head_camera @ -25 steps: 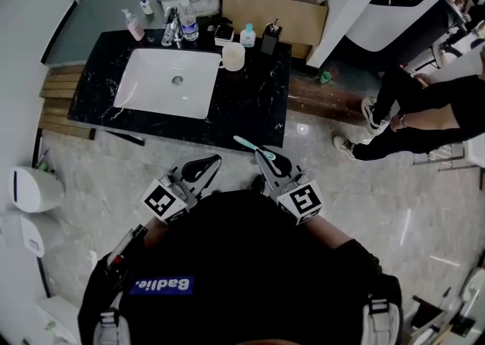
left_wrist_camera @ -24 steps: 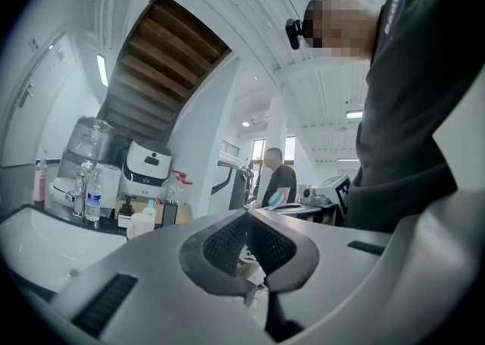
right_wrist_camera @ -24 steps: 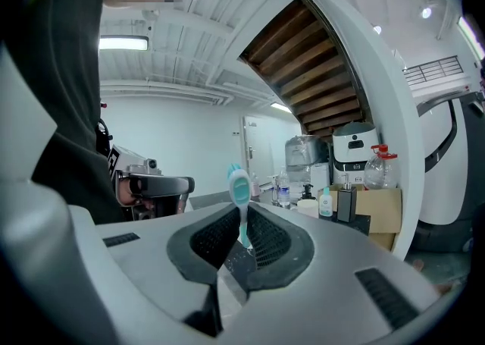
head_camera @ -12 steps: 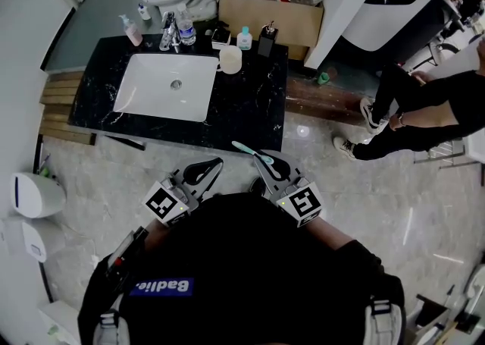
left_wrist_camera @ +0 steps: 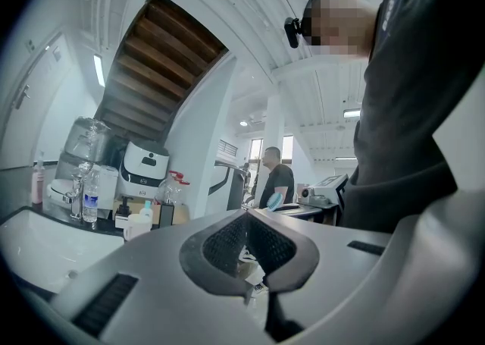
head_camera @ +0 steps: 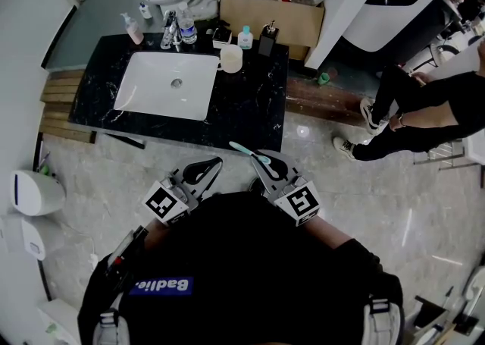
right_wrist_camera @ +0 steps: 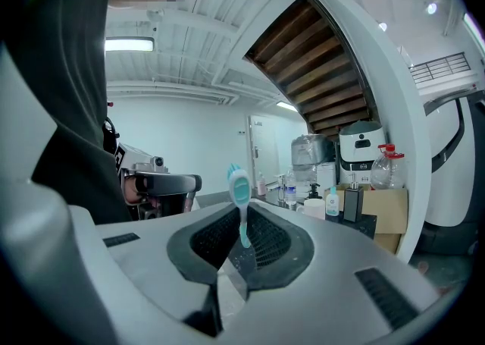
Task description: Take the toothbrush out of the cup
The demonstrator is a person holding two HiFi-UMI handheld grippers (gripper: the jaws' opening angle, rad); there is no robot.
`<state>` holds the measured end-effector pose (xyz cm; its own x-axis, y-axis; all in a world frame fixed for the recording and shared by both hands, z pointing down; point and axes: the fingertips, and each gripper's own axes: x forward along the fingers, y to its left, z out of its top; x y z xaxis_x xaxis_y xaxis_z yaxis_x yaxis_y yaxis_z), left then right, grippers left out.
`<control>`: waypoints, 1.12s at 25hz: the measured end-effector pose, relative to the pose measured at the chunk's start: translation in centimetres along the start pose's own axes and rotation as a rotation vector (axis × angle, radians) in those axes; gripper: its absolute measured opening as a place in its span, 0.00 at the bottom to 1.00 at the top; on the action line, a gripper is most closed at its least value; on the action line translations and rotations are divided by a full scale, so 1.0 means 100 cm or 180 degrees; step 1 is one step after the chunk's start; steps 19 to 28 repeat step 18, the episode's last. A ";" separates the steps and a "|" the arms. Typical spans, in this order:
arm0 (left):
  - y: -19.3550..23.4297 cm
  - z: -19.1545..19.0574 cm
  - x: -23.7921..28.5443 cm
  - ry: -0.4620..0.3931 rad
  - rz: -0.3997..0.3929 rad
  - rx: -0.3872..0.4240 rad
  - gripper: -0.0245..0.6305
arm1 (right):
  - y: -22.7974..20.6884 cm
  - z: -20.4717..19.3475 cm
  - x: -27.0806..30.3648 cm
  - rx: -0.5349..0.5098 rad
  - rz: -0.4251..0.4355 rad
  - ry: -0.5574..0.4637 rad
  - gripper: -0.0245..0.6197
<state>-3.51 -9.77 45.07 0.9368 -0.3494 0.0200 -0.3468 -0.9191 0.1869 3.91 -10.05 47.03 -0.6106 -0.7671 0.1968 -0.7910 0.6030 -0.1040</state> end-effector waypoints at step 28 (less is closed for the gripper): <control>0.001 0.001 -0.006 -0.0009 0.0046 0.0005 0.05 | 0.005 -0.002 0.003 0.0045 0.0021 0.0073 0.10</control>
